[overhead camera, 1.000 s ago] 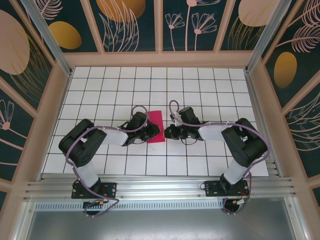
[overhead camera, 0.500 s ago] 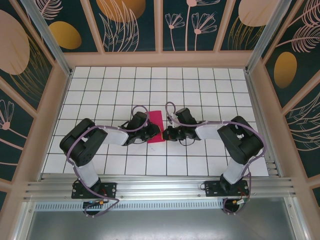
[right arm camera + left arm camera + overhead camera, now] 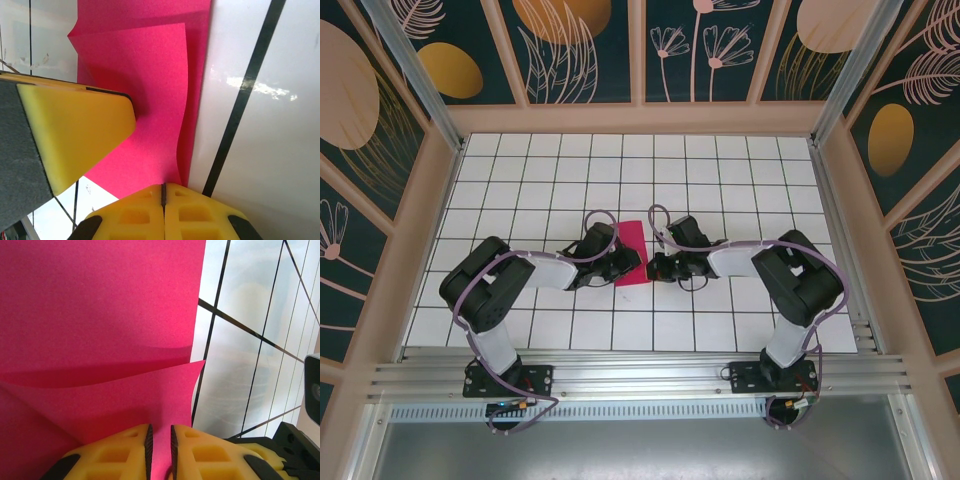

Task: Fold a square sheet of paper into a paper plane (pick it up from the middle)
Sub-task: Fold the triangle a second time at the center of the table.

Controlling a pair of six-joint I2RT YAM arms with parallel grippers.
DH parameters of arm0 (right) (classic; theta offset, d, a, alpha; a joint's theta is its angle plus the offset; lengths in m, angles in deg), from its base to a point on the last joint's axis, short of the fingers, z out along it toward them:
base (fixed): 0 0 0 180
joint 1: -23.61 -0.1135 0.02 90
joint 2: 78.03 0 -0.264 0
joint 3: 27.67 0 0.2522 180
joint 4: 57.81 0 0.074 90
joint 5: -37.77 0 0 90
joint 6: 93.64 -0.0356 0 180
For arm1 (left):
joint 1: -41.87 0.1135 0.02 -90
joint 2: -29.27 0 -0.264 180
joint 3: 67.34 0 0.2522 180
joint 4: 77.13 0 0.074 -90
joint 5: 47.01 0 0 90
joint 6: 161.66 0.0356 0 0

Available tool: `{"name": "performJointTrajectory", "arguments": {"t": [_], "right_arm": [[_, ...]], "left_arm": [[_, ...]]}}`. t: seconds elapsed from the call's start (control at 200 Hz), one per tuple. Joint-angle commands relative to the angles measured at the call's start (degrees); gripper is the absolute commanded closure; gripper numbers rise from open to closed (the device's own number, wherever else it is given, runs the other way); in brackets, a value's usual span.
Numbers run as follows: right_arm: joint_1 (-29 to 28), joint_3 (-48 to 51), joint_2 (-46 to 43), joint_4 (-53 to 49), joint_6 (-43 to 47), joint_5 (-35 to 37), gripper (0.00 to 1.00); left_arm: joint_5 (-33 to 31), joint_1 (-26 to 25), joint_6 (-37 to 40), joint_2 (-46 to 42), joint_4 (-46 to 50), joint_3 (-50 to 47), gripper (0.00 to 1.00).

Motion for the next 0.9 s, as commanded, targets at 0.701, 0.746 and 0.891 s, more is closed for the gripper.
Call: {"name": "performJointTrajectory", "arguments": {"t": [0.701, 0.746, 0.891], "right_arm": [[-1.1, -2.1, 2.1, -4.6, 1.0, 2.5, 0.94], [-1.1, -1.9, 2.2, -4.9, 1.1, 2.8, 0.94], [-0.8, -1.4, 2.5, -6.6, 1.2, 3.6, 0.94]], "left_arm": [[-1.0, -0.2, 0.4, 0.8, 1.9, 1.0, 0.80], [-1.0, -0.1, 0.4, 0.8, 1.8, 1.0, 0.80], [-1.5, -0.1, 0.9, 0.5, 2.4, 1.2, 0.80]]}}
